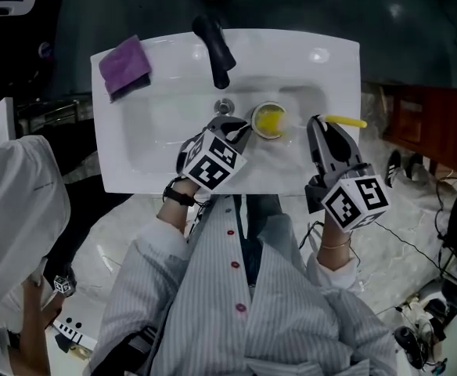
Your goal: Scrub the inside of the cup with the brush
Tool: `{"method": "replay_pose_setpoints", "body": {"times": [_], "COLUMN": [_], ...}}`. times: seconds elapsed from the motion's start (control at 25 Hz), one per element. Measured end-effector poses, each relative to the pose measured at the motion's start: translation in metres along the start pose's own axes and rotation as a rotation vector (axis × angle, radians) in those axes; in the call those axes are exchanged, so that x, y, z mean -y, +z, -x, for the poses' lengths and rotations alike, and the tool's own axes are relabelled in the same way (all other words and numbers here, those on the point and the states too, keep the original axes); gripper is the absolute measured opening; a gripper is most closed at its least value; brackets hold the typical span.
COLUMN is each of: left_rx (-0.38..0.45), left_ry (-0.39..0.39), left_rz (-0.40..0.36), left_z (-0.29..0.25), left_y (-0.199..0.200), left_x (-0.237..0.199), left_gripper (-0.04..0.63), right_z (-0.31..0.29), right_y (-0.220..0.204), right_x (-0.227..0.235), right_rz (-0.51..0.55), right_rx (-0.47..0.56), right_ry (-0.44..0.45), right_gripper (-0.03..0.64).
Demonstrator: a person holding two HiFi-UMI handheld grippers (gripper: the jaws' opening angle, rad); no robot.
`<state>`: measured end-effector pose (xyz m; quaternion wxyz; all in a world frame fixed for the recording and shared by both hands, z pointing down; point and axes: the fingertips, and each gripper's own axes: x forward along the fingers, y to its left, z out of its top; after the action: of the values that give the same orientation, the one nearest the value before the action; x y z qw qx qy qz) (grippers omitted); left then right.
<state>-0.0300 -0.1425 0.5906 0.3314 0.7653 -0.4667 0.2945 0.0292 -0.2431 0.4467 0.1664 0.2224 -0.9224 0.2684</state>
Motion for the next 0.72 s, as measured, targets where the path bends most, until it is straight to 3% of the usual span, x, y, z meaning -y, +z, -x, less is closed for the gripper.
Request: {"method": "replay_pose_setpoints", "body": {"times": [0.12, 0.32, 0.72], "left_rx": [-0.042, -0.097, -0.186], "left_ry": [-0.030, -0.075, -0.106], "left_rz": [-0.026, -0.061, -0.145], "left_z": [-0.012, -0.031, -0.061], "left_y": [-0.010, -0.025, -0.045], "left_x": [0.001, 0.006, 0.008], "left_gripper": [0.073, 0.109, 0.110], "right_z": [0.000, 0.001, -0.001], "right_y": [-0.002, -0.007, -0.016], "right_x": [0.004, 0.008, 0.011], "right_rz": [-0.010, -0.023, -0.035], "right_rx": [0.002, 0.009, 0.009], "right_ry": [-0.010, -0.023, -0.035], "right_gripper": [0.055, 0.055, 0.055]}}
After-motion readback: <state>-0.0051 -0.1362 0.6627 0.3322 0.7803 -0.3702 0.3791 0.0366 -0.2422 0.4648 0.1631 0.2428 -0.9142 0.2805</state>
